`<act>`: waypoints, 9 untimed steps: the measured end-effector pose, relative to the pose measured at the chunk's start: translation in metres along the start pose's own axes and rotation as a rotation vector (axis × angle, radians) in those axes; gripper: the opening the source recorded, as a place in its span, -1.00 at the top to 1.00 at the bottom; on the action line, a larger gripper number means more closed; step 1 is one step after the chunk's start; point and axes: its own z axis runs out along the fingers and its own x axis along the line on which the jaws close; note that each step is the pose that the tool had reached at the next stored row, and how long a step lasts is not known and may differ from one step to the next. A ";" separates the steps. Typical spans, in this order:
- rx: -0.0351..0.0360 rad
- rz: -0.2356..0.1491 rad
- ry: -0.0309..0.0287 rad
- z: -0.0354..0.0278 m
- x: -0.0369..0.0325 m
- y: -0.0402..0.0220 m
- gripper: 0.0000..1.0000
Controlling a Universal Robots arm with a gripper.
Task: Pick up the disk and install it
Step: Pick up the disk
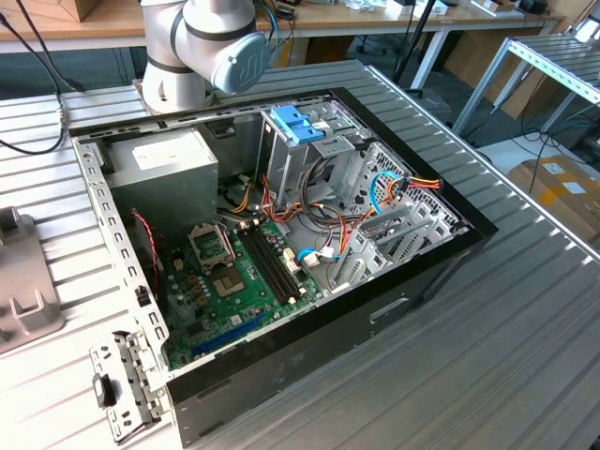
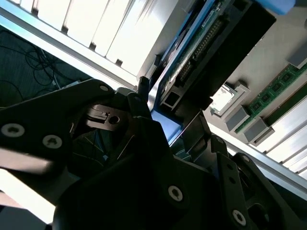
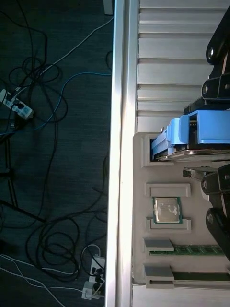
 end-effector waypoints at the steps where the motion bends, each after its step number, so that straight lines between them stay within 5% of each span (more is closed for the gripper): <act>1: 0.0000 0.000 0.0001 0.0000 0.0000 0.0000 -0.09; 9: 0.0003 0.000 -0.0001 0.0004 0.0000 0.0000 -0.06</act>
